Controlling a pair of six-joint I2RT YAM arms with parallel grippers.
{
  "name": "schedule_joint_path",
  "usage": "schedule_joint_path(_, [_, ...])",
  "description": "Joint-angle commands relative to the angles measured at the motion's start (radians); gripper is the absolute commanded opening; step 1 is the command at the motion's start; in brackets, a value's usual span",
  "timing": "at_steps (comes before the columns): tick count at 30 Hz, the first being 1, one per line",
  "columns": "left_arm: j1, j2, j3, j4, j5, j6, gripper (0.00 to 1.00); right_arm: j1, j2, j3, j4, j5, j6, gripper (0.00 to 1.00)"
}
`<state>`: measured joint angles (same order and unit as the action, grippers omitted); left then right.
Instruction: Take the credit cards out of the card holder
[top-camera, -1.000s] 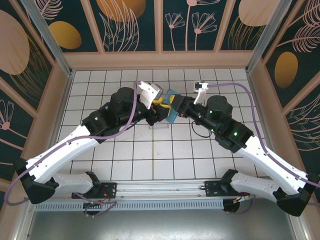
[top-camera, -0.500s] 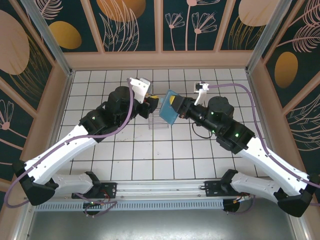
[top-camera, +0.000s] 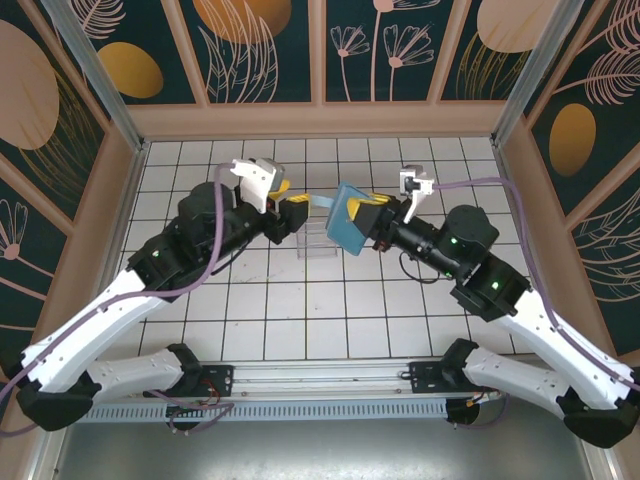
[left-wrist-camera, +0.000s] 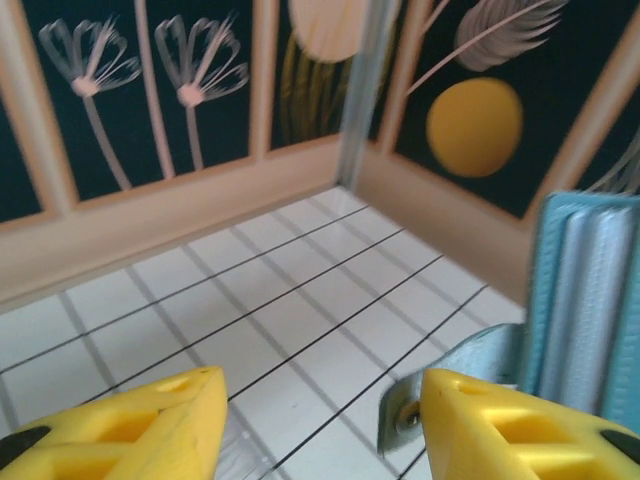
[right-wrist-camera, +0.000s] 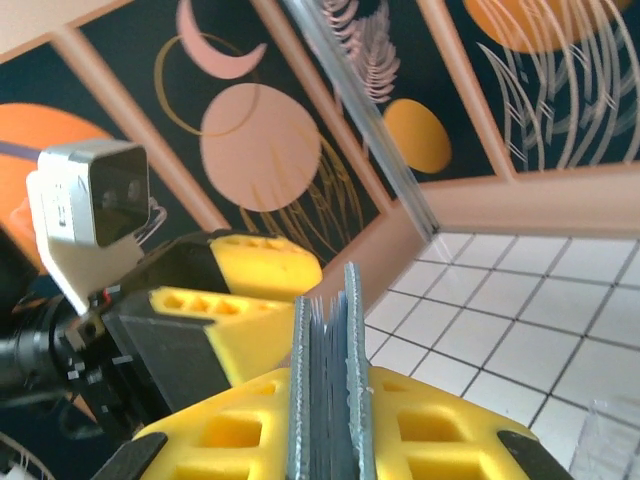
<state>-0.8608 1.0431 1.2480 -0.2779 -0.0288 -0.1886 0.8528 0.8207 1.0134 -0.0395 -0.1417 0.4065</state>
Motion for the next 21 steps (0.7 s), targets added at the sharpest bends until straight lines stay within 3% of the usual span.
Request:
schedule_joint_path(1, [0.001, -0.060, -0.017, 0.148, 0.216, 0.003, 0.57, 0.006, -0.035, -0.019, 0.109, -0.117, -0.144, 0.00])
schedule_joint_path(6, [0.000, -0.076, -0.012, 0.215, 0.483, 0.022, 0.65, 0.006, -0.051, -0.024, 0.137, -0.253, -0.241, 0.00])
schedule_joint_path(11, [0.001, -0.047, 0.045, 0.167, 0.622, 0.053, 0.69, 0.006, -0.072, -0.020, 0.175, -0.412, -0.298, 0.00])
schedule_joint_path(21, [0.000, -0.004, 0.107, 0.150, 0.910, 0.067, 0.61, 0.008, -0.110, 0.008, 0.220, -0.591, -0.330, 0.00])
